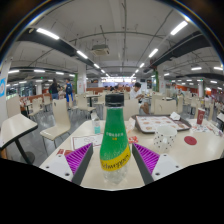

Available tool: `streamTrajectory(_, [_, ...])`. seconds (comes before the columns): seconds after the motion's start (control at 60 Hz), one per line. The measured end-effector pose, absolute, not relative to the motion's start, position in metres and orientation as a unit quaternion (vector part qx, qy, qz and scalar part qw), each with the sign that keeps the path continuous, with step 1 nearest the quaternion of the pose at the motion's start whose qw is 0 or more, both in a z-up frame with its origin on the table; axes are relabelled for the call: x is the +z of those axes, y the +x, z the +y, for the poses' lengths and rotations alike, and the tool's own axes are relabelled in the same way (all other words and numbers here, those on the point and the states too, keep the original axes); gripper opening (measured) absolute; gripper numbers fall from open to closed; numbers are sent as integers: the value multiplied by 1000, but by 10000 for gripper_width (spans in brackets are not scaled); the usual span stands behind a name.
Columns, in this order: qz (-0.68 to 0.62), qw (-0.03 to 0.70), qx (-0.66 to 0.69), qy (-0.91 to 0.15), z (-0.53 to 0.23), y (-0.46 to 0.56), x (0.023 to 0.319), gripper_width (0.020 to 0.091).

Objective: Pour water

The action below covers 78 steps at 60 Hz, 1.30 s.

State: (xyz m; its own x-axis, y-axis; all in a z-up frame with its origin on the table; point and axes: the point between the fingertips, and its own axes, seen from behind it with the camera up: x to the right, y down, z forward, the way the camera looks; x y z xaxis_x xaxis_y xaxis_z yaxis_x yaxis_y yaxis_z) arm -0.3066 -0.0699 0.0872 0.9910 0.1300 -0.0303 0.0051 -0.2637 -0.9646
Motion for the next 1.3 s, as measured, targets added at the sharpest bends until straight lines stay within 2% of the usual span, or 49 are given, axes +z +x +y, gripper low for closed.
streamTrajectory(0.033, [-46,608,40,-792,-61,-307,86,809])
streamTrajectory(0.067, [-43,601,24,-798,-55,-303,80,584])
streamTrajectory(0.083, [-43,602,15,-797,-52,-299,78,541])
streamTrajectory(0.183, [-39,605,17,-795,-41,-296,75,513])
streamTrajectory(0.283, [-46,597,19,-801,-37,-294,74,401])
streamTrajectory(0.333, [-42,582,31,-812,-37,-296,74,376])
streamTrajectory(0.417, [-29,559,81,-824,-29,-304,77,379])
streamTrajectory(0.533, [58,546,198,-812,0,-299,114,377])
streamTrajectory(0.617, [152,510,304,-790,21,-295,142,376])
streamTrajectory(0.767, [338,399,479,-705,49,-264,150,378])
streamTrajectory(0.783, [354,386,493,-695,60,-266,139,375])
streamTrajectory(0.85, [411,309,566,-644,67,-263,133,374])
streamTrajectory(1.017, [521,155,680,-492,66,-249,151,379])
streamTrajectory(1.2, [549,101,709,-430,61,-234,160,375])
streamTrajectory(1.3, [536,98,706,-452,60,-232,164,375])
